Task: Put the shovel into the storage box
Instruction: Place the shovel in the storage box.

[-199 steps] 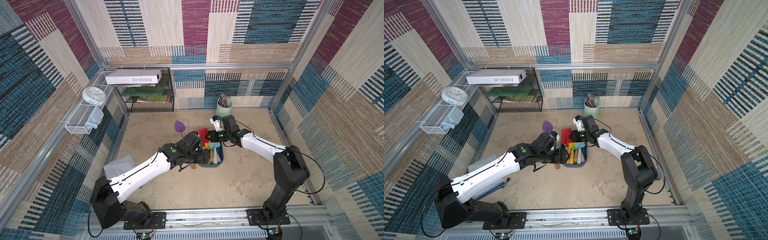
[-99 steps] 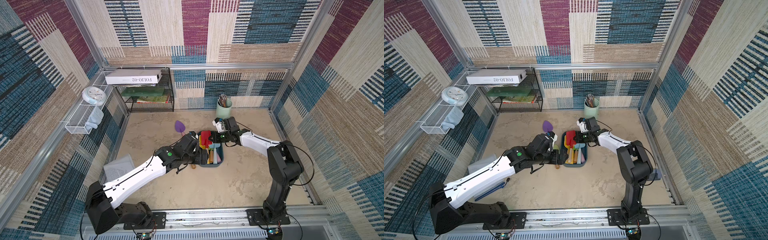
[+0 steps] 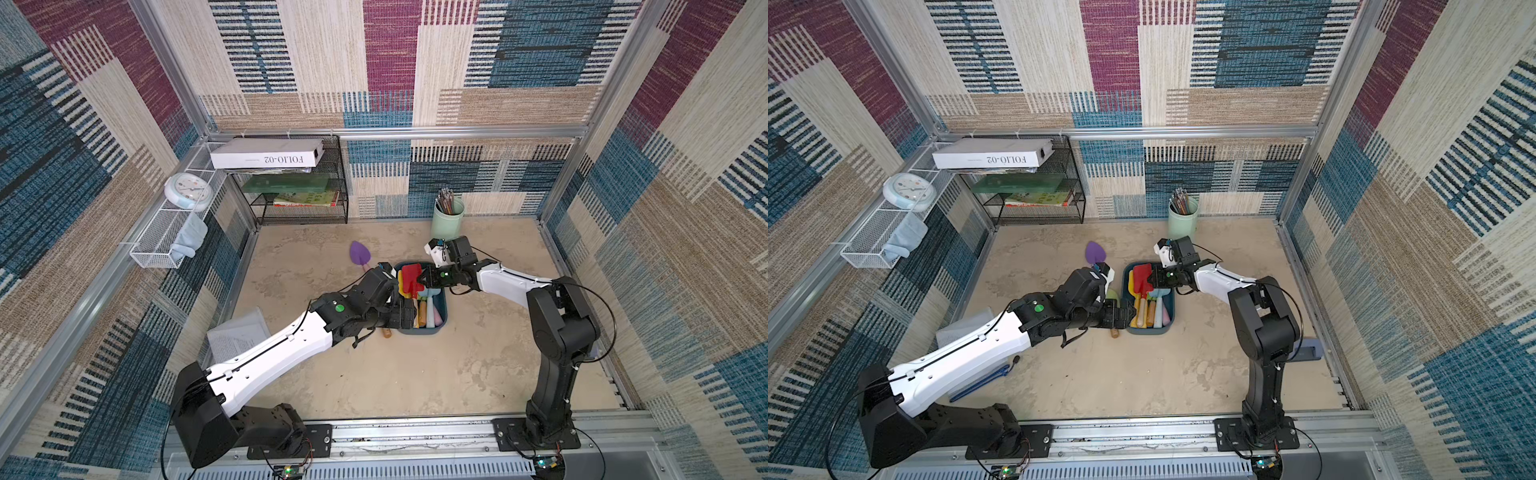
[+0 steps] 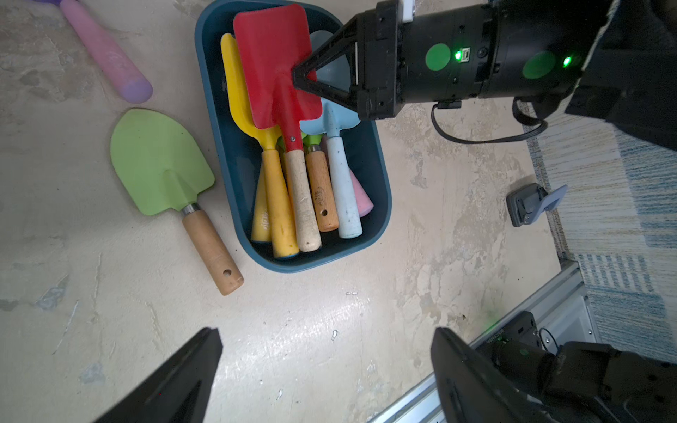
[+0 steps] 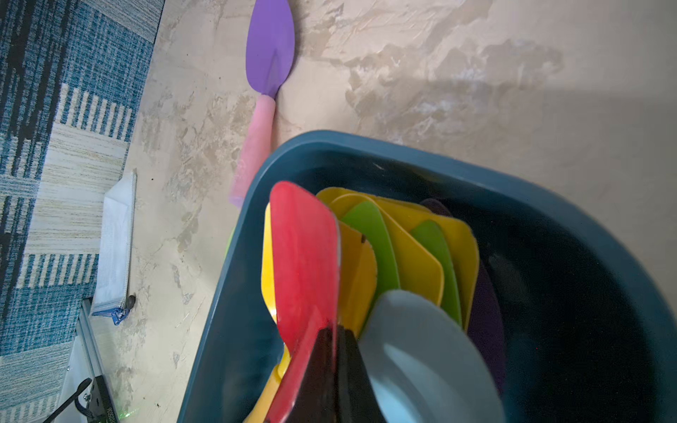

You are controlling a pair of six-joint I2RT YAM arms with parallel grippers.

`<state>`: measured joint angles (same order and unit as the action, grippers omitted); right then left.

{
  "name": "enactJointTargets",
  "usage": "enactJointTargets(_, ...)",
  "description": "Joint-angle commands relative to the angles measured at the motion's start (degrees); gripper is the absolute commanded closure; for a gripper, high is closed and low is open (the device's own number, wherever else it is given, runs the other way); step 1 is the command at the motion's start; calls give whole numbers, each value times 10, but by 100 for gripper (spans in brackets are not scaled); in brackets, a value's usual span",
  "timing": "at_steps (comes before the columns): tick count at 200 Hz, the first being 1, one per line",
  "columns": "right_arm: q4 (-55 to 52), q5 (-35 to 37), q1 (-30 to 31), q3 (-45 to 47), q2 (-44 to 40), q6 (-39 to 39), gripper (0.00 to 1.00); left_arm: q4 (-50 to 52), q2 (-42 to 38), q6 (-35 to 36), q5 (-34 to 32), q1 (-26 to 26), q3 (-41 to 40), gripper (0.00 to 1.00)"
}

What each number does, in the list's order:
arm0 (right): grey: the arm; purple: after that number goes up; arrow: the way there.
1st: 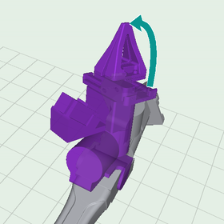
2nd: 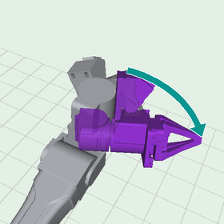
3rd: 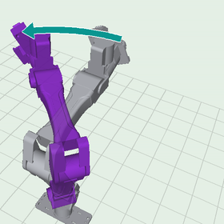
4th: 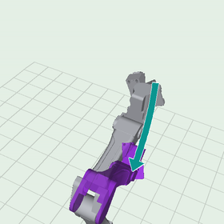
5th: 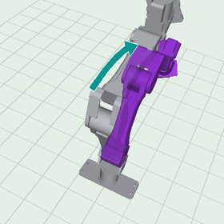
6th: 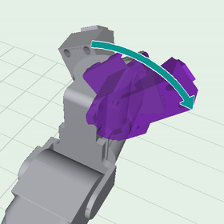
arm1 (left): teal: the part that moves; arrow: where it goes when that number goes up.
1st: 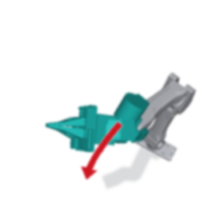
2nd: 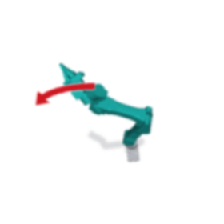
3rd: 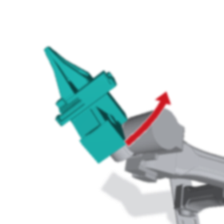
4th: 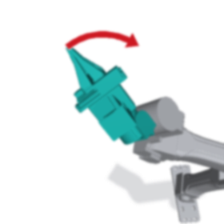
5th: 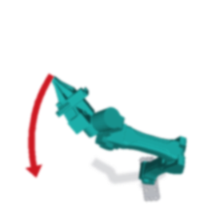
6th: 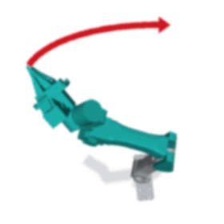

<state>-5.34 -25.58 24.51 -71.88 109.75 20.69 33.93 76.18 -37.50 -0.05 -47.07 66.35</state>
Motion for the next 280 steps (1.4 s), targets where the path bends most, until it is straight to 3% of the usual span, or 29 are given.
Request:
enactJointTargets(1, 10, -5, 0, 1, 5, -6, 100, -11, 1, 5, -3, 0, 0, 6)
enactJointTargets(18, 10, -3, 0, 2, 5, -5, 100, -10, 0, 6, -3, 0, 0, 6)
enactJointTargets(51, 4, 5, 0, 2, 3, -6, 82, -10, 3, 5, 0, 0, 1, 6)
enactJointTargets(74, -2, 12, 0, 2, -2, -7, 75, -10, 4, 5, 2, 0, 1, 6)
enactJointTargets(146, -32, 41, -1, 0, -26, -20, 72, -3, 14, 4, 0, 0, 5, 6)
enactJointTargets(194, -61, 71, 0, 7, -76, -33, 71, 30, 37, -12, -45, 9, 20, 7)
enactJointTargets(236, -86, 88, 0, 15, -126, -47, 72, 46, 45, -31, -40, 68, 16, 7)
enactJointTargets(280, -101, 52, 0, 15, -150, -71, 73, 82, 97, -44, -8, 164, 44, 9)
